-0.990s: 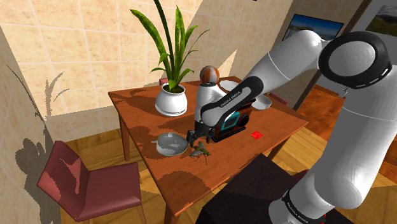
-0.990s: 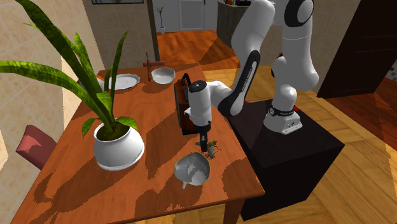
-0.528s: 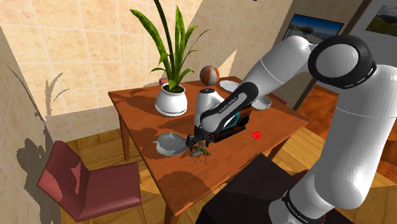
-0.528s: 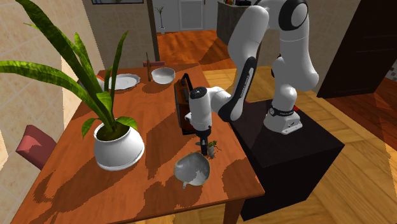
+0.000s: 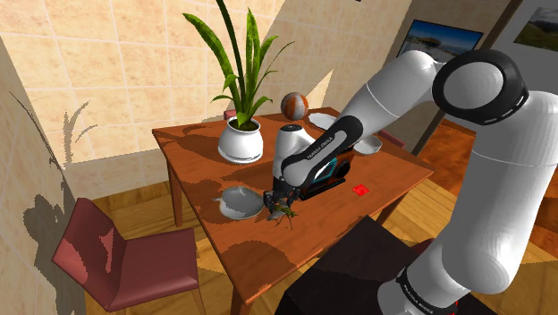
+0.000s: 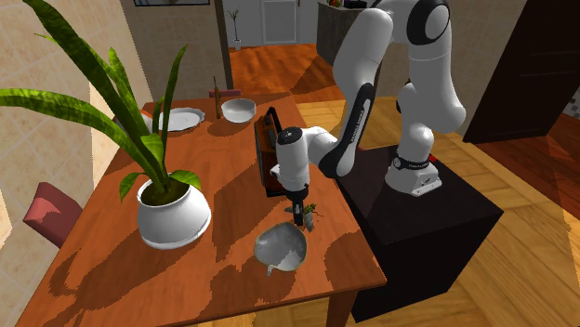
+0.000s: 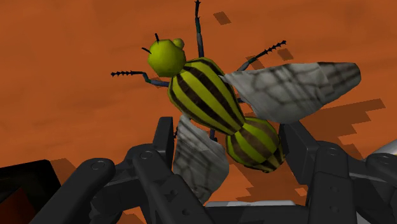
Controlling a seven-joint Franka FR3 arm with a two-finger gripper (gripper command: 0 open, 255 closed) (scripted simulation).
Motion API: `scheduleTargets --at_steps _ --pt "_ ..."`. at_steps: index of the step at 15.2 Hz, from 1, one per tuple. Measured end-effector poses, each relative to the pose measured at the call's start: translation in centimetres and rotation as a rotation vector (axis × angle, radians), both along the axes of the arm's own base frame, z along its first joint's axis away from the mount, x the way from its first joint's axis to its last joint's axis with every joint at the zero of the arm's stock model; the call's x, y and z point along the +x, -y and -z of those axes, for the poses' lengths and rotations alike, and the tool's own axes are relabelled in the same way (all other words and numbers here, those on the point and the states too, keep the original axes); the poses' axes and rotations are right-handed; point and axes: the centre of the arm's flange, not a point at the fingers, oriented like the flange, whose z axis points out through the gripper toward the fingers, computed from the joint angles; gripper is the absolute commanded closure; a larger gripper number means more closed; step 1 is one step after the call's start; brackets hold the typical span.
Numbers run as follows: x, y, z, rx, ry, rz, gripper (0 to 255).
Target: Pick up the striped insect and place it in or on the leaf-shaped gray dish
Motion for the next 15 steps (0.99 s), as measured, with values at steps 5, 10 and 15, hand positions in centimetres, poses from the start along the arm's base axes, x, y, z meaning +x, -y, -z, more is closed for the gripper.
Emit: scheduleTargets --at_steps 5,10,15 --pt "0.0 0.0 0.0 0.000 0.000 0.000 255" --pt "0.1 0.0 -1.1 0.000 0.000 0.000 255" --pt "0.0 0.1 -3.7 0.000 0.000 0.000 255"
